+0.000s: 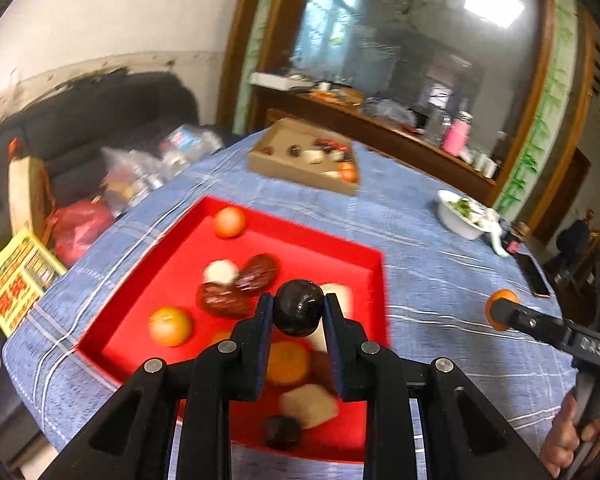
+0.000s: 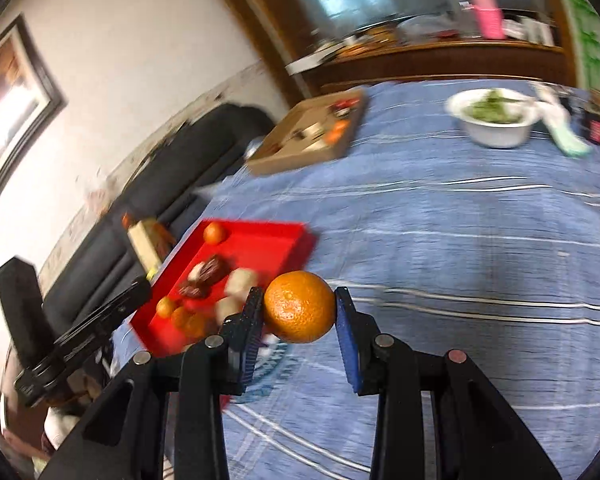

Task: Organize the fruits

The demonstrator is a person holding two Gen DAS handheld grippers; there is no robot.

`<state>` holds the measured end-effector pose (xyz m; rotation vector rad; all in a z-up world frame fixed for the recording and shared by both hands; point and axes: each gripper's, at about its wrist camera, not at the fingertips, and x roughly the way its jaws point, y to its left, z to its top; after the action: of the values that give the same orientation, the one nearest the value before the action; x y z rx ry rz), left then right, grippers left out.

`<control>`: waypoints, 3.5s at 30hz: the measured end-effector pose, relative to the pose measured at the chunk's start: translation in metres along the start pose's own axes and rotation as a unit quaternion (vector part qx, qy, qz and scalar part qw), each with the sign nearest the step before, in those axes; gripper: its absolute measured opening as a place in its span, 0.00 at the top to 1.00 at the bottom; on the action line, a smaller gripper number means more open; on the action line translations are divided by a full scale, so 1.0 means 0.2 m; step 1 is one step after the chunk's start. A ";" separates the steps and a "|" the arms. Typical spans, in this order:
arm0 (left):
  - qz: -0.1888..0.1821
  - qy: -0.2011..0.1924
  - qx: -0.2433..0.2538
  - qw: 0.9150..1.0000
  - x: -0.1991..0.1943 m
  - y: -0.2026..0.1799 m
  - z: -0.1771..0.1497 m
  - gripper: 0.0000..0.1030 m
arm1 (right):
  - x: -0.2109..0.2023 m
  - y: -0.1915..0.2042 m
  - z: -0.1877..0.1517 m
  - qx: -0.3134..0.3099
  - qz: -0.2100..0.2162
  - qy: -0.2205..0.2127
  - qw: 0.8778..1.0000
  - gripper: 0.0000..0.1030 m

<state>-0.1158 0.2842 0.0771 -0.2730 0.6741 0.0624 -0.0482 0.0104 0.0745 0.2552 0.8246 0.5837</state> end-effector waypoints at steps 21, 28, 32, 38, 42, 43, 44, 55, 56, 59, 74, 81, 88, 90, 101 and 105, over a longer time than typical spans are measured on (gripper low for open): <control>0.021 0.029 -0.064 0.997 0.11 0.32 -0.04 0.54 | 0.71 0.55 -0.05 -0.088 0.022 0.113 0.989 0.66; 0.043 0.015 -0.045 0.998 0.07 0.27 -0.03 0.48 | 0.64 0.55 -0.02 -0.097 0.014 0.085 0.992 0.60; 0.089 -0.018 0.005 0.996 0.00 0.14 -0.02 0.43 | 0.50 0.52 -0.03 -0.098 -0.004 0.052 0.994 0.54; 0.147 -0.062 0.073 0.984 -0.09 -0.08 -0.03 0.30 | 0.29 0.40 -0.12 -0.093 -0.067 0.001 0.993 0.47; 0.156 -0.068 0.097 0.981 -0.12 -0.22 -0.04 0.26 | 0.19 0.31 -0.19 -0.084 -0.095 -0.011 0.992 0.45; 0.159 -0.067 0.103 0.980 -0.13 -0.26 -0.05 0.25 | 0.17 0.29 -0.20 -0.080 -0.101 -0.014 0.992 0.45; 0.160 -0.067 0.109 0.979 -0.13 -0.29 -0.06 0.24 | 0.15 0.28 -0.21 -0.077 -0.105 -0.016 0.991 0.43; 0.141 -0.032 0.156 0.977 -0.12 -0.58 -0.15 0.22 | -0.08 0.14 -0.31 -0.074 -0.144 -0.060 0.985 0.32; 0.140 -0.029 0.158 0.977 -0.12 -0.59 -0.16 0.21 | -0.09 0.13 -0.32 -0.073 -0.146 -0.060 0.985 0.31; 0.140 -0.022 0.168 0.975 -0.11 -0.63 -0.18 0.21 | -0.11 0.10 -0.33 -0.068 -0.153 -0.060 0.984 0.31; 0.145 -0.019 0.166 0.975 -0.09 -0.61 -0.19 0.19 | -0.10 0.05 -0.37 -0.061 -0.165 -0.051 0.983 0.30; 0.138 -0.013 0.163 0.977 -0.07 -0.59 -0.21 0.19 | -0.07 0.05 -0.38 -0.065 -0.168 -0.041 0.983 0.30; 0.155 -0.066 0.151 0.974 -0.14 -0.55 -0.19 0.19 | -0.05 0.08 -0.38 -0.072 -0.173 -0.042 0.981 0.30; 0.187 -0.115 0.141 0.965 -0.22 -0.55 -0.18 0.19 | -0.06 0.09 -0.39 -0.076 -0.172 -0.046 0.981 0.30; 0.231 -0.108 0.061 0.965 -0.28 -0.42 -0.16 0.00 | -0.11 0.18 -0.39 -0.092 -0.159 -0.081 0.980 0.29; 0.195 -0.103 0.029 0.975 -0.28 -0.36 -0.17 0.00 | -0.10 0.18 -0.41 -0.097 -0.165 -0.073 0.979 0.30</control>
<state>-0.1698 0.2069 0.1032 -0.0733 0.5141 0.4398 -0.1330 0.0274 0.0479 -0.0203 0.6444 0.3247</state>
